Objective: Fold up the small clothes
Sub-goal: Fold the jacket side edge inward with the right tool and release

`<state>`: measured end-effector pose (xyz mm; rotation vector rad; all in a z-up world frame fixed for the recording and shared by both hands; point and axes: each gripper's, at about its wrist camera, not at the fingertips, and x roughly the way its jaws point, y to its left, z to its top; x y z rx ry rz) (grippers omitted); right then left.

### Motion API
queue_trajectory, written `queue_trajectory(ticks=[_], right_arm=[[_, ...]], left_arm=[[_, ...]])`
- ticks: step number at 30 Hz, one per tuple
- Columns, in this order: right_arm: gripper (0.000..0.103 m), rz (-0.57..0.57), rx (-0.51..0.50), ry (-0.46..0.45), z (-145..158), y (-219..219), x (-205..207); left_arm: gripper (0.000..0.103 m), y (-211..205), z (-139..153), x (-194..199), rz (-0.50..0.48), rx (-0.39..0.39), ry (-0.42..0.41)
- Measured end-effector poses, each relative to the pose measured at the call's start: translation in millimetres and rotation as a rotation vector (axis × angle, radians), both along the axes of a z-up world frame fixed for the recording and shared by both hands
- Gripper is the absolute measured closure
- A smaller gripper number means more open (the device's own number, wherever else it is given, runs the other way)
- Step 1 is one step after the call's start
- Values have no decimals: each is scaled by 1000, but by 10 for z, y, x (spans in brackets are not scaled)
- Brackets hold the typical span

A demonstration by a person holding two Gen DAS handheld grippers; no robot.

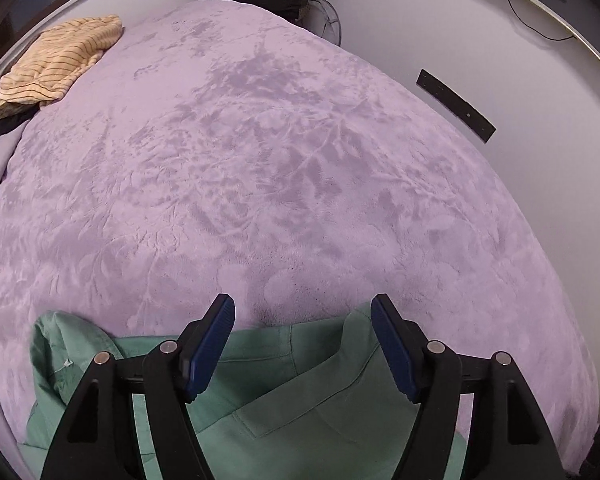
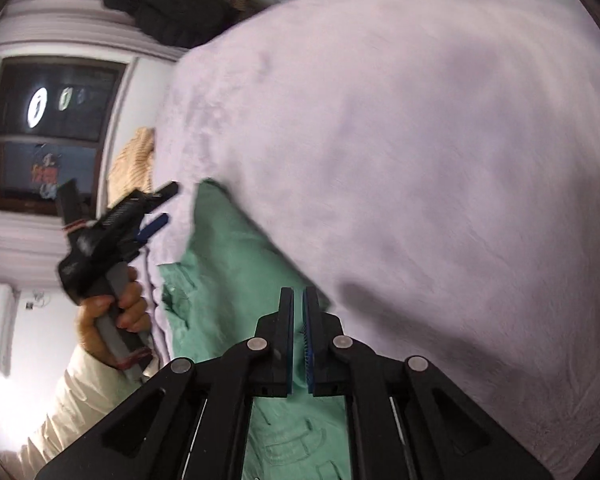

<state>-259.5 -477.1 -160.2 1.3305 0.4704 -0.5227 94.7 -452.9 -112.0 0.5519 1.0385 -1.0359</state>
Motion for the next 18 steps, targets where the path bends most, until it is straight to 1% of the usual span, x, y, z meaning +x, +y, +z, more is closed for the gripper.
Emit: queue_trajectory(ticks=[2,4,6,7,9,10,11,12,15,18], right_arm=[[96,54,-46,-22,132,-16,152],[96,134,-73,-25,173,-21,389],[96,199,-61,8,71,-9,603],[96,217,-51,38,-35,-22,689],[97,229,-7,132,-244,-47,738],[101,206,31,126,-341,-78,687],[101,181,56,95,-385,-83,622],[100,165,64,88,-390,-93,563],[100,163,39,106,-318,-62,471],[99,192,0,133,-211,9,459]], left_arm=[[31,63,-20,-24,32,-9,-28],[31,82,-99,-5,60,2,-56],[31,136,-164,36,83,18,-50],[31,201,-182,58,95,24,-40],[31,371,-193,90,110,42,-34],[31,501,-185,105,117,52,-34],[31,657,-178,115,116,60,-30],[31,827,-175,115,112,72,-32],[31,1349,-207,151,132,122,-37],[31,1926,-293,253,225,175,-3]])
